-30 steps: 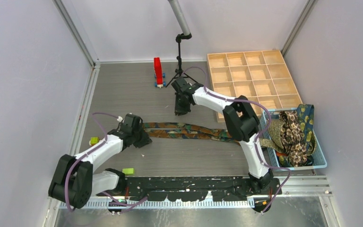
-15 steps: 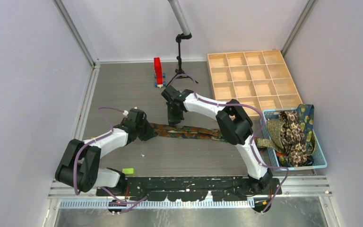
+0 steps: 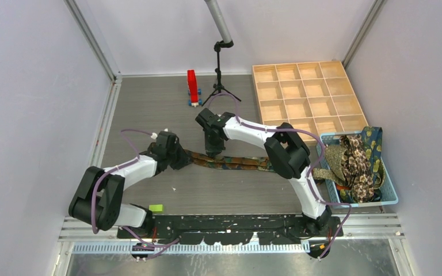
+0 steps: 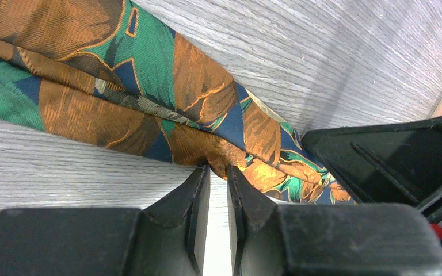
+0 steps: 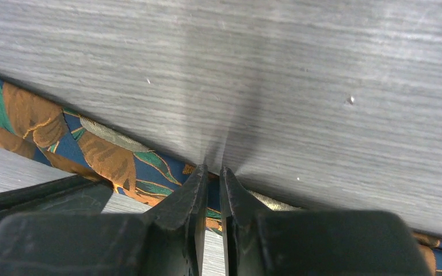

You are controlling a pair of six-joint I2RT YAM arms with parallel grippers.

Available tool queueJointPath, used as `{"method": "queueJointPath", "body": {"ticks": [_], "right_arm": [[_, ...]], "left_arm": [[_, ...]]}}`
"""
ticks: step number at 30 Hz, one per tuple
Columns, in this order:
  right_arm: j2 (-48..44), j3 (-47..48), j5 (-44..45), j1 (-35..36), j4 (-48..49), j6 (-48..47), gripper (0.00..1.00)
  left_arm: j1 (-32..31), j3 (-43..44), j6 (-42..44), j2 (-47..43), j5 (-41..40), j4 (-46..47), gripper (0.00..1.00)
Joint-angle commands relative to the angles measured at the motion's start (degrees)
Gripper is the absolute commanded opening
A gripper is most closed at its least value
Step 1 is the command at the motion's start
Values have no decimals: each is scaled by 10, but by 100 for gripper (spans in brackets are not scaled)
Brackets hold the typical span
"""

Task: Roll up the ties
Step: Flatten out the tie at the center of the board.

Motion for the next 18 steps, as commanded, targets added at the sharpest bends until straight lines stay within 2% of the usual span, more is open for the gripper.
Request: {"method": "queueJointPath", "body": {"ticks": [1, 7, 10, 13, 16, 18], "right_arm": [[-54, -22, 35, 23, -5, 4, 19], [-77, -30, 68, 34, -1, -4, 18], [-85, -22, 88, 36, -2, -16, 18], [-81, -5, 99, 36, 4, -24, 18], [-64, 22, 98, 36, 32, -30, 18], [-44, 40, 90, 35, 71, -41, 18]], "left_arm": [[-2, -16, 18, -12, -43, -55, 20], [-2, -17, 33, -61, -71, -95, 22], [-2, -8, 38, -106, -90, -167, 24], [-1, -2, 38, -171, -147, -226, 28], [4, 8, 49, -210, -204, -257, 31], [26, 7, 77, -209, -195, -247, 30]]}}
